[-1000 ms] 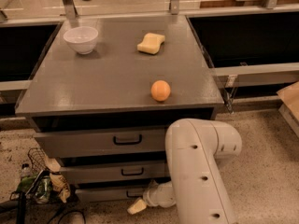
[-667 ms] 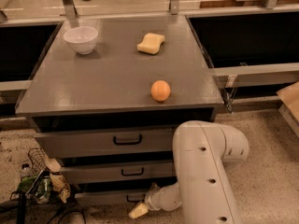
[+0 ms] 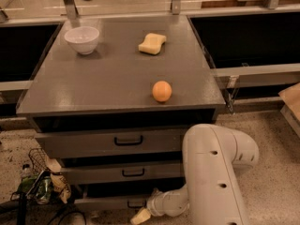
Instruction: Open bottom drawer
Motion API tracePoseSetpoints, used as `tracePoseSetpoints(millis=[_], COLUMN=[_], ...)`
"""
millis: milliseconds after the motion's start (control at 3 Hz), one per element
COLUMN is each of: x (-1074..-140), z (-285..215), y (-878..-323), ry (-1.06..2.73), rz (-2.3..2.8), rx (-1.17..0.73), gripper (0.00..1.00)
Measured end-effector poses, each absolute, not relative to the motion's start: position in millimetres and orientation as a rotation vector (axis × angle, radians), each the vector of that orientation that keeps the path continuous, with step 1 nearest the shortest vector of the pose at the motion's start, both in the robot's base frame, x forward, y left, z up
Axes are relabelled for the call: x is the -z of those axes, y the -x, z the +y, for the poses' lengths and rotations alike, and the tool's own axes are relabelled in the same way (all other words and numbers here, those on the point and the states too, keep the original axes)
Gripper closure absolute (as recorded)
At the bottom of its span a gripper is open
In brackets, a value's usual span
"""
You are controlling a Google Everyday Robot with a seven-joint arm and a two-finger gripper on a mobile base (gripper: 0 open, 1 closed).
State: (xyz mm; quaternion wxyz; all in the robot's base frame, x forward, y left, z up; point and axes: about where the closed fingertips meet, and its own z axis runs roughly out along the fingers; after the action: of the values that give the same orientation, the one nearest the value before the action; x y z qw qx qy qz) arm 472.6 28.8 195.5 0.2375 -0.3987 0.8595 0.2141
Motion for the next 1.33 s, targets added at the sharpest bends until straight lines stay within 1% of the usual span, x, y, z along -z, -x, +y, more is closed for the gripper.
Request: tracePoseSetpoints(millis=[1000,1333], x=[-196.3,-198.5], z=[24.0,24.0], y=[-448.6,-448.6], ry=[1.108,1.108], rz=[2.361,2.361], rx=[-0.638,-0.638], gripper=[0.0,0.0])
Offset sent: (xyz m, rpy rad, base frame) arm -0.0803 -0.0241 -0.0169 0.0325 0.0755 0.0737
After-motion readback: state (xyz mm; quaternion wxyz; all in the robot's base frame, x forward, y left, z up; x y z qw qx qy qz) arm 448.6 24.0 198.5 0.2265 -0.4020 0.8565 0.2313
